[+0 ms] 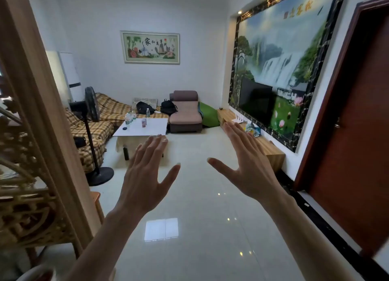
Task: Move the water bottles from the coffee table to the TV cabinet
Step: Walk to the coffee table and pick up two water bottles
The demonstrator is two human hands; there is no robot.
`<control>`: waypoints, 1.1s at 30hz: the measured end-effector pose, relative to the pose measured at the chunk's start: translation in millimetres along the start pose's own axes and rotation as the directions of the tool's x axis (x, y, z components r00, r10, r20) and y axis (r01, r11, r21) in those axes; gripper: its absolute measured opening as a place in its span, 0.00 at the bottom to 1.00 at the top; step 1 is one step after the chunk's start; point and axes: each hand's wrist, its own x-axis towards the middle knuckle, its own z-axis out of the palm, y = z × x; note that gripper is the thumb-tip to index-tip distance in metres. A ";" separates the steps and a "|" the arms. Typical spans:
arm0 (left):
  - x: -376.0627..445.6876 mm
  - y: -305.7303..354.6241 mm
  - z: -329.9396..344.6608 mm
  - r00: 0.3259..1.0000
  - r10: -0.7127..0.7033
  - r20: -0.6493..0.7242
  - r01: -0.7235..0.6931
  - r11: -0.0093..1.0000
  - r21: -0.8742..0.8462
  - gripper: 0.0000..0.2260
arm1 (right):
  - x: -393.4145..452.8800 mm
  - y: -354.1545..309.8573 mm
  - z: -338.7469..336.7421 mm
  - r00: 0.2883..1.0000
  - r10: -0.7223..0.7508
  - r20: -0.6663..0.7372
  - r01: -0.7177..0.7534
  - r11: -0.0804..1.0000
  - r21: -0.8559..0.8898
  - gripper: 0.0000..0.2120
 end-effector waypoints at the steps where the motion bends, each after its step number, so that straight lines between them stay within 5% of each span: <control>1: 5.5 -3.1 7.6 1.000 0.003 0.013 -0.003 1.000 -0.002 0.35 | 6.7 5.8 5.6 1.000 0.010 0.001 -0.010 1.000 0.008 0.46; 18: 193.5 -78.0 193.8 0.997 -0.073 -0.023 0.075 0.992 0.103 0.33 | 201.3 184.7 136.1 1.000 -0.018 0.019 0.017 0.999 0.050 0.47; 33: 333.2 -191.8 332.1 0.996 -0.090 -0.023 0.092 0.988 0.125 0.33 | 374.3 279.0 268.5 0.995 -0.088 -0.049 0.092 0.993 0.069 0.44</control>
